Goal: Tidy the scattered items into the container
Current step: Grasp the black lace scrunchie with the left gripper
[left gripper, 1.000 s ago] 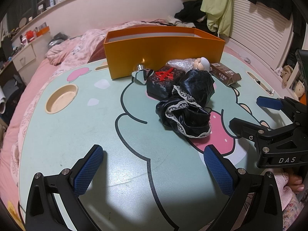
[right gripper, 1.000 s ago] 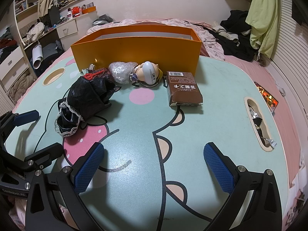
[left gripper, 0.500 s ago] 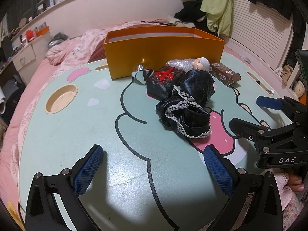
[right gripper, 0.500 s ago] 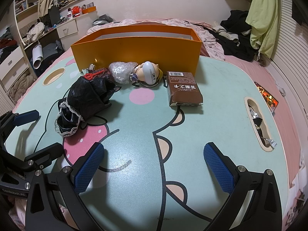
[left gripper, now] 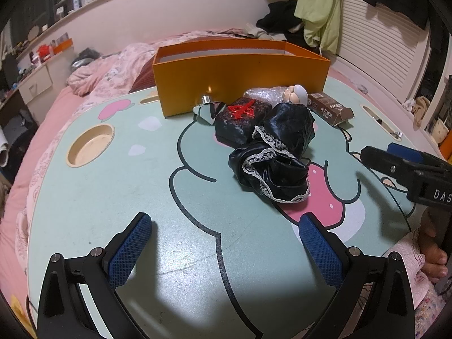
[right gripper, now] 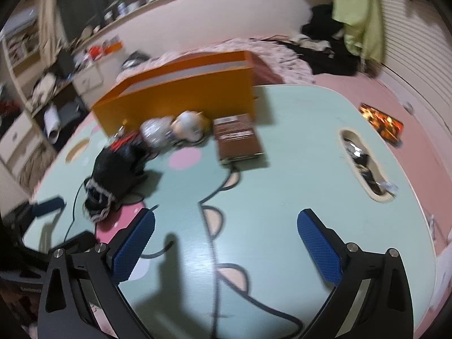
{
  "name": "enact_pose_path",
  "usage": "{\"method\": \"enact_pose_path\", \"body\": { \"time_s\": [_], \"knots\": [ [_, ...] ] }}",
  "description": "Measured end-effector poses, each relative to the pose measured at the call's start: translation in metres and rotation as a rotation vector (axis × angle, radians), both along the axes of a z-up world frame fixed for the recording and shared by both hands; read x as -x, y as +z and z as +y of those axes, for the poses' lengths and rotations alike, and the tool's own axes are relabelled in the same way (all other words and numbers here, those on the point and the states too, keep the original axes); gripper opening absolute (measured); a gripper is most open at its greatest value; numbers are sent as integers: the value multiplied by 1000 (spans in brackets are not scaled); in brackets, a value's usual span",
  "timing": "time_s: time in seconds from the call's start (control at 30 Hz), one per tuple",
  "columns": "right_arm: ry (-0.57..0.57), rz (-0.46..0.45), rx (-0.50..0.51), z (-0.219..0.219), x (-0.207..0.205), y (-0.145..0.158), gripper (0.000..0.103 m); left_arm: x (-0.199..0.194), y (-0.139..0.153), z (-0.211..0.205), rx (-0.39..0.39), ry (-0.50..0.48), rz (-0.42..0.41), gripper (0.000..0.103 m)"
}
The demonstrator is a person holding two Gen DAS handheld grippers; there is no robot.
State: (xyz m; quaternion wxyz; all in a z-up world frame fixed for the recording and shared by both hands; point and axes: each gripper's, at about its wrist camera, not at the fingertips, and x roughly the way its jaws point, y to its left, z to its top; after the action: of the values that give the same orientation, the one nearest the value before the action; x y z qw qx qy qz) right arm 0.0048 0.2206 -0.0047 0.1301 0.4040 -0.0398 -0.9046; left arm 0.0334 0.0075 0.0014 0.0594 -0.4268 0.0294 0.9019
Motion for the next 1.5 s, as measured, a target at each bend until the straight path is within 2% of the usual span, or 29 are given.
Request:
{"method": "enact_pose_path", "body": {
  "time_s": [0.13, 0.27, 0.4, 0.47, 0.53, 0.6, 0.7, 0.9, 0.93, 0.97, 1.03, 1.1, 1.17, 1.27, 1.33, 1.4, 1.5],
  "knots": [
    [0, -1, -18, -7, 3, 1, 101, 0, 6, 3, 16, -16, 16, 103],
    [1, 2, 3, -4, 4, 2, 101, 5, 24, 18, 16, -86, 81, 103],
    [0, 9, 42, 2, 2, 1, 101, 26, 31, 37, -21, -158, 69, 101],
    [0, 11, 50, 3, 2, 1, 100, 39, 25, 44, -44, -180, 23, 87],
    [-34, 13, 27, 5, 2, 0, 95, 44, 21, 45, -48, -174, -12, 45],
    [-33, 17, 46, 8, 2, 1, 95, 39, 19, 41, -38, -168, -10, 38],
    [-31, 19, 52, 9, 2, 1, 95, 25, 21, 30, -88, -175, 0, 28],
    [-28, 19, 46, 10, 2, 0, 95, -11, 27, 11, -120, -151, 13, 27],
    [-27, 19, 44, 10, 2, 0, 95, -15, 26, 10, -115, -146, 14, 31],
    [-27, 19, 43, 9, 1, 0, 95, -17, 27, 10, -106, -140, 20, 36],
    [-25, 18, 42, 9, 1, -1, 95, -19, 31, 11, -83, -136, 54, 69],
    [-26, 19, 43, 8, 0, 0, 95, -17, 37, 15, -53, -142, 98, 79],
    [-25, 19, 42, 8, 0, 0, 95, -10, 38, 23, -41, -175, 103, 79],
    [-25, 19, 43, 8, 0, 0, 95, 7, 24, 37, -19, -203, 43, 78],
    [-25, 19, 42, 8, 0, 0, 95, 12, 11, 42, 1, -212, 6, 46],
    [-25, 18, 41, 8, 0, 0, 95, 10, 7, 40, -10, -211, 12, 38],
    [-25, 18, 42, 7, -1, 0, 95, 5, 8, 31, -28, -182, 25, 35]
  ]
}}
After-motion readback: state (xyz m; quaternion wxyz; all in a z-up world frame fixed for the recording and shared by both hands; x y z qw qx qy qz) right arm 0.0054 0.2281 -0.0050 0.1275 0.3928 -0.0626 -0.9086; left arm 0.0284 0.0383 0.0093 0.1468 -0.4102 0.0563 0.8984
